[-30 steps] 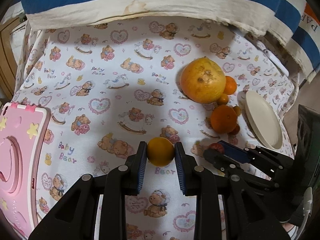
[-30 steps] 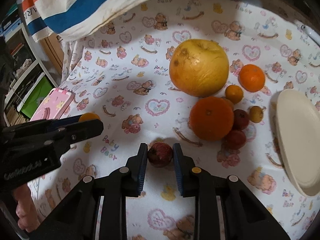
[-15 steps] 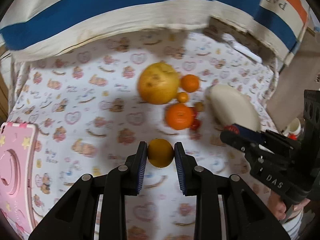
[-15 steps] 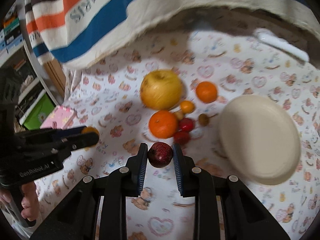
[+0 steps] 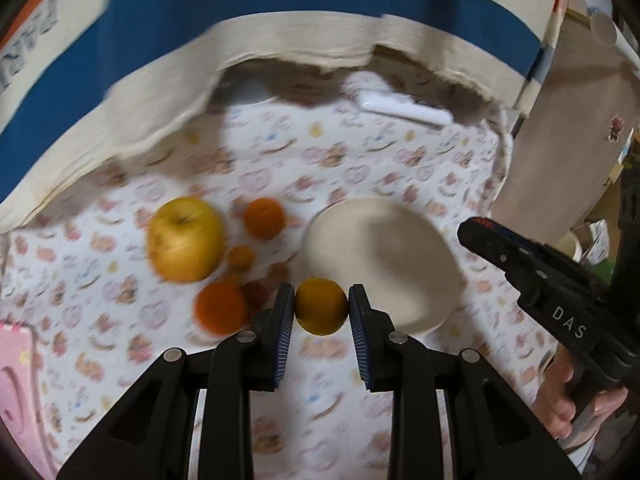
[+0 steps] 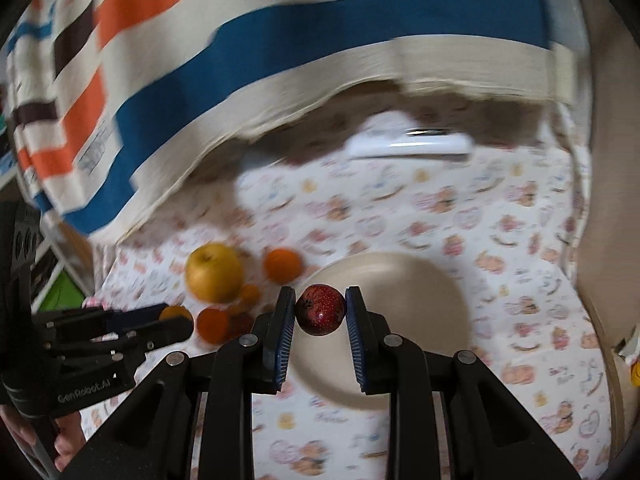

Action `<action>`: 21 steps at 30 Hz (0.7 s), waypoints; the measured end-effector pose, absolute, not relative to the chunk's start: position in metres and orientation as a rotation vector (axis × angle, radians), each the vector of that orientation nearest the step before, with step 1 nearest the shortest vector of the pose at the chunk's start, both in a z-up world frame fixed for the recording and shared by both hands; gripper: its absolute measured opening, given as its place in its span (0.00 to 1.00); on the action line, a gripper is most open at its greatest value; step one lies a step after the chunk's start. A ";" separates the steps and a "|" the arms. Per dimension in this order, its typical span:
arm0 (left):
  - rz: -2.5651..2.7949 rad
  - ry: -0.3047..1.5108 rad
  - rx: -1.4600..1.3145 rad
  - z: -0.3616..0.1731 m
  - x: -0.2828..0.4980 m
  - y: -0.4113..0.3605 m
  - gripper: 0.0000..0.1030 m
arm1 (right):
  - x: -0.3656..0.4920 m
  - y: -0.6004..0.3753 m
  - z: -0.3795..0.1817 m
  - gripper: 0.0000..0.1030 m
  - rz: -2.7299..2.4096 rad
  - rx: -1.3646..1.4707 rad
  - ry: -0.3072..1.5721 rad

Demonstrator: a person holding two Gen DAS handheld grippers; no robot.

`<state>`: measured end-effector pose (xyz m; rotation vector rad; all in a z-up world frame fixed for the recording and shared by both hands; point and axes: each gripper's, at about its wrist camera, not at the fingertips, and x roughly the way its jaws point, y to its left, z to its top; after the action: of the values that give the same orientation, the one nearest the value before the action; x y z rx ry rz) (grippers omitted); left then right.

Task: Organize fruits
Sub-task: 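Lift and carry the citrus and plum toward the cream plate with both tools, then lower the citrus onto the plate and open the left tool while the right tool releases the plum there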

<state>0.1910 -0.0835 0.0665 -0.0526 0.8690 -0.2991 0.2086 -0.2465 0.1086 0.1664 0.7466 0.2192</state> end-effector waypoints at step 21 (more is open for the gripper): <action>-0.290 0.991 0.013 0.000 0.274 -0.153 0.26 | 0.250 -0.284 0.029 0.26 0.067 0.136 0.909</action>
<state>0.2743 -0.1528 0.0005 0.0131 0.9911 -0.2904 0.2496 -0.2840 0.0294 0.1365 0.9086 0.0675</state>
